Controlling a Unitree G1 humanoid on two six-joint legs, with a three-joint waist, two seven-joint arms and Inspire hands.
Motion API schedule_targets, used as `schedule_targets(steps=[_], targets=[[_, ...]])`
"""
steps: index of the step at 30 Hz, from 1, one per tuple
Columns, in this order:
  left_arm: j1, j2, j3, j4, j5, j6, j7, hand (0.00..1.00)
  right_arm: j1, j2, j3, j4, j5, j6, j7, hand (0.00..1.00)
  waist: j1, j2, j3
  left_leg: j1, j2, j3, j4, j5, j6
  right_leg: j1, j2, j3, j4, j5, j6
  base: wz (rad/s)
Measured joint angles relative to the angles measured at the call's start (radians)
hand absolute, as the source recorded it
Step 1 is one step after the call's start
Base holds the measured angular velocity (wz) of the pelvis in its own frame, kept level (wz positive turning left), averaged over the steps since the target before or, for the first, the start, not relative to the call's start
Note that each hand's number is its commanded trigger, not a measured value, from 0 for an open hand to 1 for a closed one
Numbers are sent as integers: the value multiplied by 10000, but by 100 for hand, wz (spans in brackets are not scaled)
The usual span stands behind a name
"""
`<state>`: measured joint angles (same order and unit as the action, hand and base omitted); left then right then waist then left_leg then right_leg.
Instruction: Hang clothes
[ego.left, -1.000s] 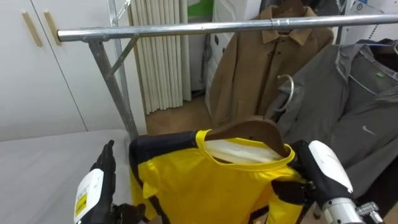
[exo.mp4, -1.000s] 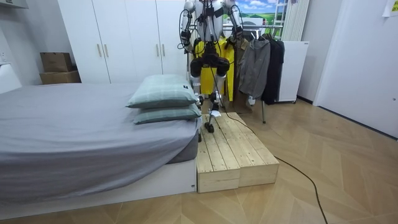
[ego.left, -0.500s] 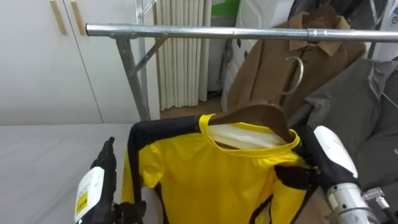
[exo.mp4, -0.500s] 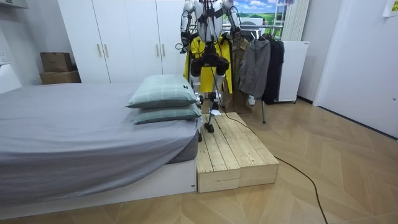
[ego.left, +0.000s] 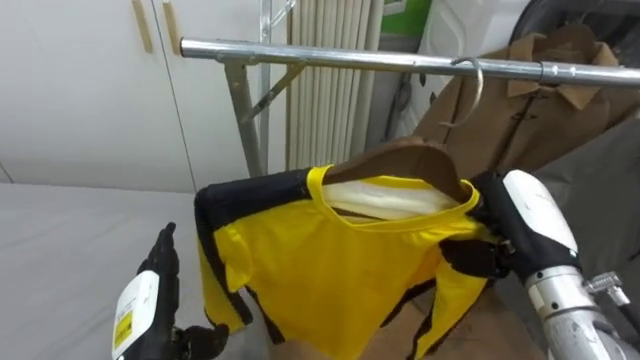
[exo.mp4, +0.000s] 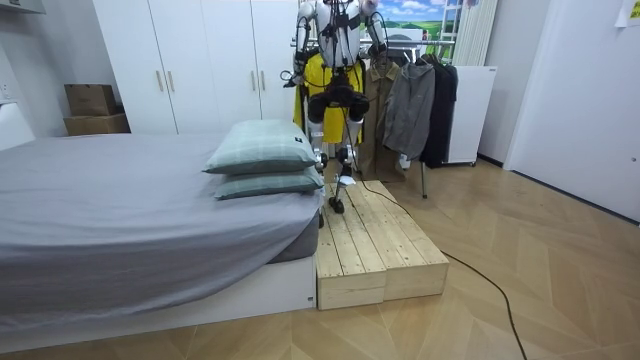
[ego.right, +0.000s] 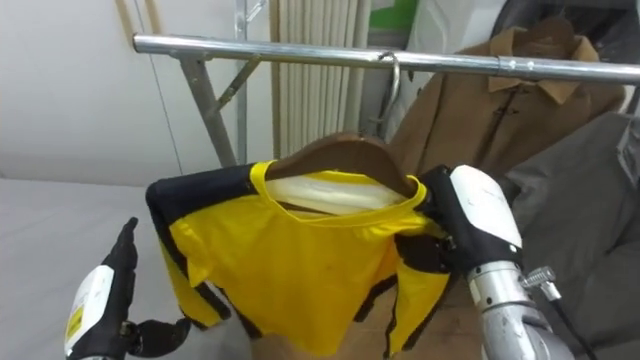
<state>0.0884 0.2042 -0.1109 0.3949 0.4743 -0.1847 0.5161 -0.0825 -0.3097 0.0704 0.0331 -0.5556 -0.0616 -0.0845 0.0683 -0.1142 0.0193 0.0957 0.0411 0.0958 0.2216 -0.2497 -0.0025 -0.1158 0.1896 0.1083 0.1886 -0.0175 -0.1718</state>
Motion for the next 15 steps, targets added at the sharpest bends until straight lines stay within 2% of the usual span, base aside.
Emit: schedule_targets(steps=[1,6,9,11,15], targets=[[-1,-1,0,2,1,0,-12,0,-75,0,15,0,-1,0,6,100,59,-38,20,-31,-11,-155,-1,0,0,-8,-7,-53,-6,-6,-10,9],[-9,-13,-44,-8,8,0,-251,0,-685,-60,113,515,38,7,337,100,152,-184,-3,-111,-16,-302,27,13,-19,-13,-103,-302,7,-67,-13,17],[-11,1,-93,-74,16,0,-260,0,-1170,-181,495,885,82,210,511,100,234,-285,-4,-127,-11,-294,0,26,-41,-17,-146,-460,9,-65,-19,15],[-5,73,-90,-199,328,0,-365,0,-1669,-247,710,1342,300,213,746,100,342,-416,5,-99,6,-267,1,27,-44,-9,-210,-770,42,-26,-88,17],[-7,67,-101,-454,387,0,-554,0,-2335,-345,710,2374,1085,241,997,100,576,-552,6,38,6,-431,-94,31,-52,126,-276,-1060,-15,-68,-113,23]])
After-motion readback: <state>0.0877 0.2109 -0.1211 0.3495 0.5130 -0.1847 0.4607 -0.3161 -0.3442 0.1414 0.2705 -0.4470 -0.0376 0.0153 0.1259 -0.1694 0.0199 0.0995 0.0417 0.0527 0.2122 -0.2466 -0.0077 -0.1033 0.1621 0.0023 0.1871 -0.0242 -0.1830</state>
